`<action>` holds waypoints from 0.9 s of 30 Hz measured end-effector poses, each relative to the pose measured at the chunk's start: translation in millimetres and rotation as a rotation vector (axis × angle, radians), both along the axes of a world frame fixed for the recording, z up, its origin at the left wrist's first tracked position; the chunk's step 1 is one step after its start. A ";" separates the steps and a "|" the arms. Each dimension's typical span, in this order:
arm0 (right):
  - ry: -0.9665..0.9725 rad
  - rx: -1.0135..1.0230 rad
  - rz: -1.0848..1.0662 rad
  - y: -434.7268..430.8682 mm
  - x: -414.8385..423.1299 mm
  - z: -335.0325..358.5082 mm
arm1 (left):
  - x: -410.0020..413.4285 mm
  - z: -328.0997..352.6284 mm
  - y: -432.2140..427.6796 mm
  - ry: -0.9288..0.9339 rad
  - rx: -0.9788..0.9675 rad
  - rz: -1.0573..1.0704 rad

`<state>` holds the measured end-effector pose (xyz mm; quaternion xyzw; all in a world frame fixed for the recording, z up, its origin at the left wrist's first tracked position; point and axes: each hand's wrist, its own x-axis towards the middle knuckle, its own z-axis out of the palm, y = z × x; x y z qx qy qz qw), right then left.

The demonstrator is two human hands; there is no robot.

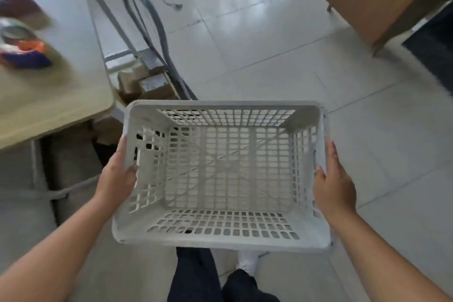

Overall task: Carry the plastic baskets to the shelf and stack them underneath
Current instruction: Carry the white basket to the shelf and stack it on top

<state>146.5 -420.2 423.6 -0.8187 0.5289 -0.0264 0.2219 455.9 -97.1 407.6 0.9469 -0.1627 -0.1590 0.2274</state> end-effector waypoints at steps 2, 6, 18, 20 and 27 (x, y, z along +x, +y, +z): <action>-0.045 -0.037 0.124 13.1 15.8 42.8 | -14.9 43.6 39.7 -0.036 -0.021 0.086; -0.125 -0.087 0.330 51.5 46.7 100.5 | -63.5 106.6 135.2 -0.147 -0.091 0.221; -0.355 -0.041 0.998 294.6 48.8 209.6 | -336.7 240.7 418.1 -0.201 -0.043 0.921; -0.354 -0.022 1.082 347.3 33.6 221.5 | -402.9 257.8 453.9 -0.228 -0.042 1.011; -0.322 0.085 1.431 538.3 -37.4 245.0 | -635.6 281.5 547.0 -0.222 -0.023 1.406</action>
